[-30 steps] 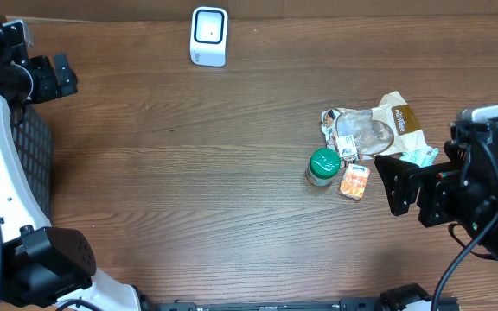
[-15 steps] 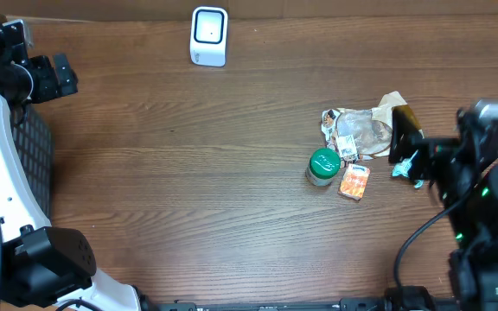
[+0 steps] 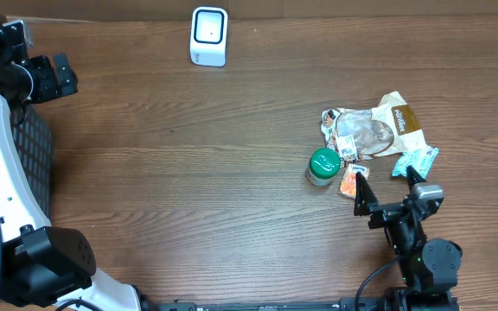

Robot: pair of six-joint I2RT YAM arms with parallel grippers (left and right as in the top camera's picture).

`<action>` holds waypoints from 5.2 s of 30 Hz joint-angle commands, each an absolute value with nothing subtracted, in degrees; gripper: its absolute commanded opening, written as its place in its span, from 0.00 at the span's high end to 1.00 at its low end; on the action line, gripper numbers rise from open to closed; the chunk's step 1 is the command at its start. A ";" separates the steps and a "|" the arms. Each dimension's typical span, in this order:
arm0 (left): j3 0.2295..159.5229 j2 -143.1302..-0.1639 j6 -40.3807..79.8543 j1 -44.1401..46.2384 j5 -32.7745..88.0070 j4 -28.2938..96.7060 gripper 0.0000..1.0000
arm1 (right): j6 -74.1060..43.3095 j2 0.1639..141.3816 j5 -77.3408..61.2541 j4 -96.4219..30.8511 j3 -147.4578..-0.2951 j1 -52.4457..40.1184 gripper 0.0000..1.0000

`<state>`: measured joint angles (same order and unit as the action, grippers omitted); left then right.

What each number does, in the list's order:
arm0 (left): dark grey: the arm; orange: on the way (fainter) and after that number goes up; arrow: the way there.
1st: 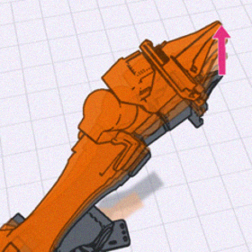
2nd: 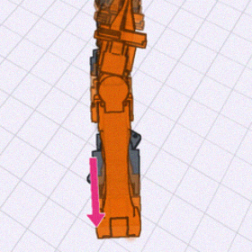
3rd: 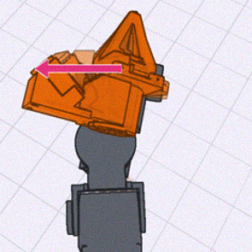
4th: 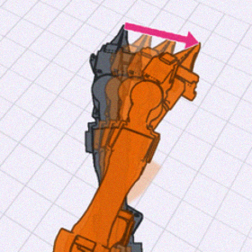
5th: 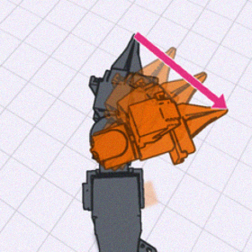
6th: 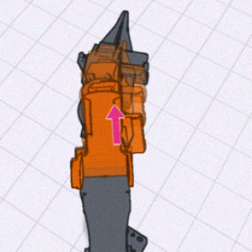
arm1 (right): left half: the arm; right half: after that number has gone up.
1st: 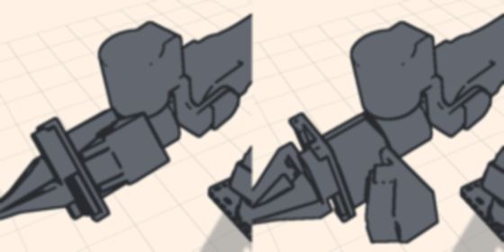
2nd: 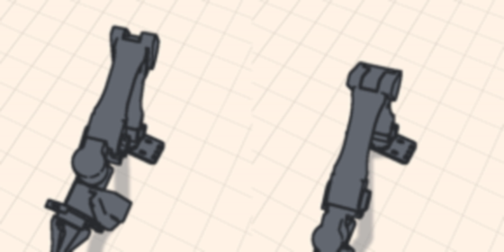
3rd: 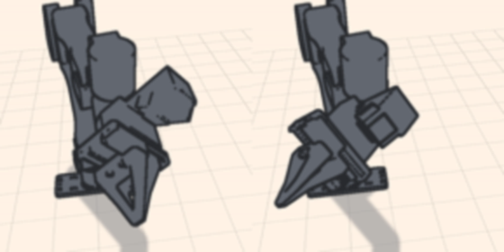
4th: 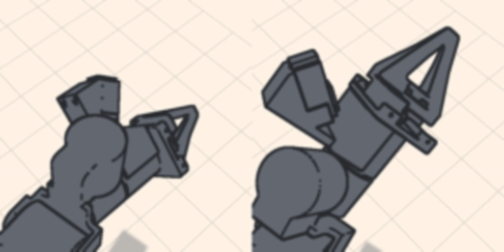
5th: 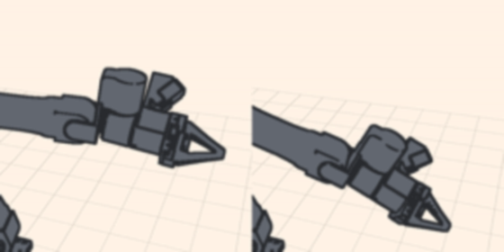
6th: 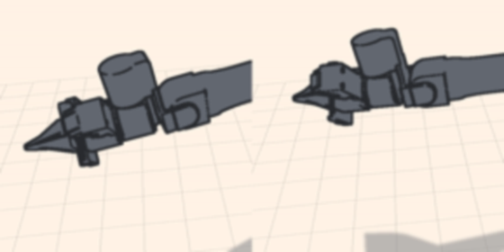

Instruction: Scan the item barcode

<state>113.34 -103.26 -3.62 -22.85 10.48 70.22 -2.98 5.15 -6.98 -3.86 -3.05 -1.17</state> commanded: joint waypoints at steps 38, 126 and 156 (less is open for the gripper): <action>113.60 -99.83 -5.17 -18.48 10.31 70.06 0.00 | -3.05 0.16 -8.67 -3.92 -0.47 -0.99 0.00; 0.27 -0.25 -25.28 -0.08 5.76 3.95 0.00 | -3.05 0.16 -8.67 -3.92 -0.47 -0.99 0.00; 0.27 -0.25 -25.28 -0.08 5.76 3.97 0.00 | -3.05 0.16 -8.67 -3.92 -0.47 -0.99 0.00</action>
